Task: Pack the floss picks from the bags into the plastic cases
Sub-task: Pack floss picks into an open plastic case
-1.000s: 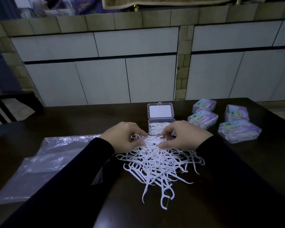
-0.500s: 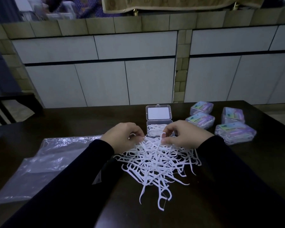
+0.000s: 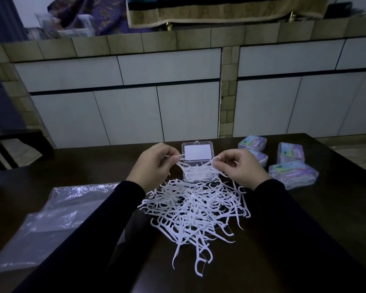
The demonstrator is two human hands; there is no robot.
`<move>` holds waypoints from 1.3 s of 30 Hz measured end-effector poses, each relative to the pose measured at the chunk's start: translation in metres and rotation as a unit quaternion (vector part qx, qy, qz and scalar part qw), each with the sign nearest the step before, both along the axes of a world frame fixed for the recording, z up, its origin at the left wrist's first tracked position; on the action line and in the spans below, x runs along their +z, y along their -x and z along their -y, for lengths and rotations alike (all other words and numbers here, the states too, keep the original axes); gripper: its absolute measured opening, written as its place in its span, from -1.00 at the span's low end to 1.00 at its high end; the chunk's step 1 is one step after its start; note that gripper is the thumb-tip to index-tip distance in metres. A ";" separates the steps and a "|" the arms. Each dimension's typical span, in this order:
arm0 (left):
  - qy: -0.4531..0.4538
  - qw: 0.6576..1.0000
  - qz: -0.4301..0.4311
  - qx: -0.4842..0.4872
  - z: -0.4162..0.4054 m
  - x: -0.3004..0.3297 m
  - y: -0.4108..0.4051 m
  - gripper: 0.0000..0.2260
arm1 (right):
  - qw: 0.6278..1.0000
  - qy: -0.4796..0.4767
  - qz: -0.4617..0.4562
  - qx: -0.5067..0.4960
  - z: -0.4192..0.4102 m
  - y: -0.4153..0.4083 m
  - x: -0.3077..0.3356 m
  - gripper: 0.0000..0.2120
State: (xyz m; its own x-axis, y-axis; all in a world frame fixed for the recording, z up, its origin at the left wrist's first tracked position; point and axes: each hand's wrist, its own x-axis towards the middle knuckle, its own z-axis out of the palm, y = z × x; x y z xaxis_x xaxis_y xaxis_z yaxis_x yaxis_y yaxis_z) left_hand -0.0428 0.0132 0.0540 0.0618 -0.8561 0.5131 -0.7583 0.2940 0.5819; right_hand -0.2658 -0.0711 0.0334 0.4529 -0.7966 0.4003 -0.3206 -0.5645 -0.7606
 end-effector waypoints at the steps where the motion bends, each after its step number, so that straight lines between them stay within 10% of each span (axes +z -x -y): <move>1: 0.001 1.000 -0.025 0.002 0.003 0.001 0.002 -0.90 | 1.000 -0.004 0.010 -0.001 0.001 0.001 -0.001 -0.92; 8: -0.102 0.990 -0.089 -0.046 0.020 -0.004 0.002 -0.91 | 0.999 -0.009 -0.010 0.029 0.010 0.000 -0.013 -0.94; 25: 0.038 0.964 -0.260 -0.027 0.025 -0.015 0.014 -0.91 | 0.979 0.113 0.167 -0.024 0.011 -0.014 -0.021 -0.95; 39: 0.049 0.959 -0.278 0.012 0.036 -0.026 0.024 -0.90 | 0.989 0.035 0.039 -0.139 0.024 -0.032 -0.029 -0.66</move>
